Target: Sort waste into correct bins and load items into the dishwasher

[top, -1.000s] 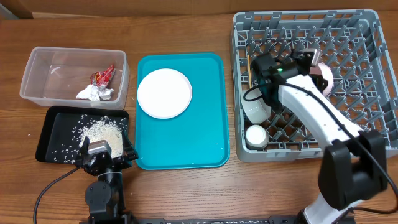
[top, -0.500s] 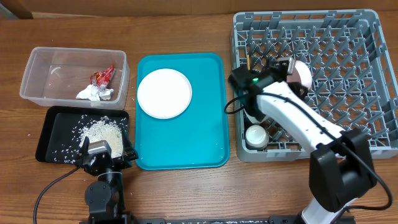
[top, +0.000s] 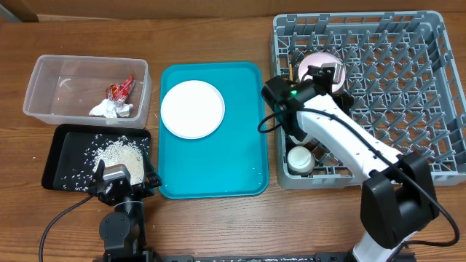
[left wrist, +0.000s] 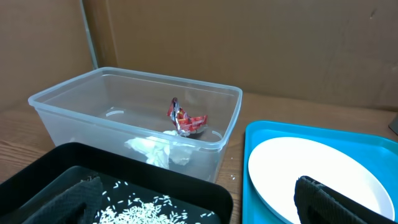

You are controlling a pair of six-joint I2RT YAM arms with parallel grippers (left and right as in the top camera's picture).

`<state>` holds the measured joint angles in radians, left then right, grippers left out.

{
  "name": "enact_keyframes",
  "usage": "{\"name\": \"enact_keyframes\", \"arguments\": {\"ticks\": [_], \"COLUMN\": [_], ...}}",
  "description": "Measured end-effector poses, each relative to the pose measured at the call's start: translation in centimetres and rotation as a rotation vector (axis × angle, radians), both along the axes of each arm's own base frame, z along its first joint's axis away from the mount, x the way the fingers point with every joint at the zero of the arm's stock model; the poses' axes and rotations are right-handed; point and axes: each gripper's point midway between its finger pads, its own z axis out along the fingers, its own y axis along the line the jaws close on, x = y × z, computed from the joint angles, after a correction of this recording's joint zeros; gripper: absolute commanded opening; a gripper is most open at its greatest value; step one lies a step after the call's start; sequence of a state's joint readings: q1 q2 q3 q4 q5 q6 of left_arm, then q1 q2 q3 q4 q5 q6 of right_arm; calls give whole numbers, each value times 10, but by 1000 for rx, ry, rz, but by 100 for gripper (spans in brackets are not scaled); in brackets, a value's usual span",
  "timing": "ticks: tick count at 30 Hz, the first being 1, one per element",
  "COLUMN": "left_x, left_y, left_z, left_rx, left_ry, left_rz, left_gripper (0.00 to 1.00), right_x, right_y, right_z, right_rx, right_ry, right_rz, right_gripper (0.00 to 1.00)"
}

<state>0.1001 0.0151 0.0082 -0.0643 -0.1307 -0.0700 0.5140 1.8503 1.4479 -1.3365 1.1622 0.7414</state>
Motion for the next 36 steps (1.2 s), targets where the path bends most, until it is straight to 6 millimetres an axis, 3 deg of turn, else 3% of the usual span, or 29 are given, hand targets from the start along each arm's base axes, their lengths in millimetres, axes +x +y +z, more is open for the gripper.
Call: {"name": "enact_keyframes", "arguments": {"ticks": [2, 4, 7, 8, 10, 12, 13, 16, 18, 23, 26, 28, 30, 32, 36], "left_x": [0, 0, 0, 0, 0, 0, 0, 0, 0, 0, 0, 0, 0, 0, 0], "left_y": [0, 0, 0, 0, 0, 0, 0, 0, 0, 0, 0, 0, 0, 0, 0], "left_z": [0, 0, 0, 0, 0, 0, 0, 0, 0, 0, 0, 0, 0, 0, 0], "left_rx": [0, 0, 0, 0, 0, 0, 0, 0, 0, 0, 0, 0, 0, 0, 0], "left_ry": [0, 0, 0, 0, 0, 0, 0, 0, 0, 0, 0, 0, 0, 0, 0], "left_rz": [0, 0, 0, 0, 0, 0, 0, 0, 0, 0, 0, 0, 0, 0, 0], "left_gripper": [100, 100, 100, 100, 100, 100, 100, 100, 100, 100, 100, 100, 100, 100, 100], "right_x": [5, 16, 41, 48, 69, 71, 69, 70, 70, 64, 63, 64, 65, 63, 58], "right_y": [1, 4, 15, 17, 17, 8, -9, -32, -42, -29, -18, -11, -3, 2, -10], "right_z": [-1, 6, 29, 38, 76, 85, 83, 60, 25, -32, -44, -49, -55, -59, -65], "right_rx": [102, 253, 553, 623, 891, 1016, 1110, 1236, 1321, 1426, 1447, 1451, 1449, 1448, 1378], "right_ry": [-6, -40, -101, -123, -196, -200, -187, -141, -68, 92, 138, 155, 172, 195, 194], "right_rz": [-33, -72, -52, -34, 59, 78, 62, -2, -69, -120, -104, -89, -61, -53, -102], "right_gripper": [24, 44, 56, 57, 60, 59, 60, 58, 55, 51, 47, 38, 14, 4, 4]}}
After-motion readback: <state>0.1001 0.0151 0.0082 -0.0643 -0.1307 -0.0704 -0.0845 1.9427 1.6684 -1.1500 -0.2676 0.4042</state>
